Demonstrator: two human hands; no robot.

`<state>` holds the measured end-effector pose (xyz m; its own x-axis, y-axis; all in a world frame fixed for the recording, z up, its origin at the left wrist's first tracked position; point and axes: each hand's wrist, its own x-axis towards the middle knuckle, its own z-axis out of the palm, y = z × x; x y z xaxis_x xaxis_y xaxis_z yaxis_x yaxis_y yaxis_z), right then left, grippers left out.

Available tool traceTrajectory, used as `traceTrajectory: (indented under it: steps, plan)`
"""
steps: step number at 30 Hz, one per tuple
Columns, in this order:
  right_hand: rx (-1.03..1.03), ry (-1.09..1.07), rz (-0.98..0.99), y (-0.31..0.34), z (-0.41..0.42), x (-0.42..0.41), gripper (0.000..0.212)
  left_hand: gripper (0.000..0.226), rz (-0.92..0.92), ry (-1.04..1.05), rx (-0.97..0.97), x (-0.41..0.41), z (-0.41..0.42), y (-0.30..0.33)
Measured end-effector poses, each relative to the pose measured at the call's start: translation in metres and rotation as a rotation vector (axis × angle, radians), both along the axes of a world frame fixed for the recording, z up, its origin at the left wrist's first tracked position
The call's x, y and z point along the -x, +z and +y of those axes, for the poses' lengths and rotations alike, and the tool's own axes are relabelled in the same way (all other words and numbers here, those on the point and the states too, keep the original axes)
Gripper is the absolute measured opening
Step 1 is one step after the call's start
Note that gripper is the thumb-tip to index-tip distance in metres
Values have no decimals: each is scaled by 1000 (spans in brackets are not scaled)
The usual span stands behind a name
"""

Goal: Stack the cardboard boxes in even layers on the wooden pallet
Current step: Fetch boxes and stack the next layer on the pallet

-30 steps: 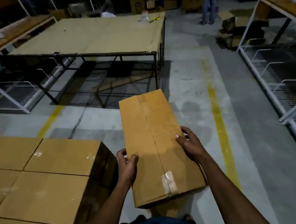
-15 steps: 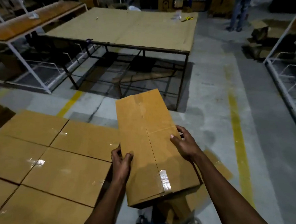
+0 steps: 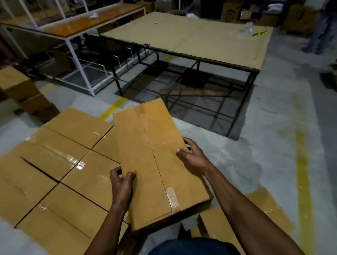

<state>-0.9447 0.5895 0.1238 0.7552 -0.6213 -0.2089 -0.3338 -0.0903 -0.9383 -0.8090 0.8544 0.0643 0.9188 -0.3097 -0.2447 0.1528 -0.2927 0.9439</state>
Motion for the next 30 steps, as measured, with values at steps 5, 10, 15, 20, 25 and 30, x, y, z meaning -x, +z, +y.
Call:
traceTrajectory:
  steps: [5,10,15,20,25,30]
  plan:
    - [4,131,4,15,30,-51,56,68,-7,122,-12,-21,39,-3]
    - [52,240,51,19,57,-88,60,67,16,193,-12,-43,75,-8]
    - [105,350,77,39,81,-129,54,57,-3,316,45,-53,93,-7]
    - [174,468,100,41,92,-173,59,57,17,418,60,-68,104,-12]
    - [179,549,142,26,83,-220,62,59,52,494,61,-88,98,-26]
    - [167,621,184,-2,52,-276,68,56,64,555,67,-119,70,-43]
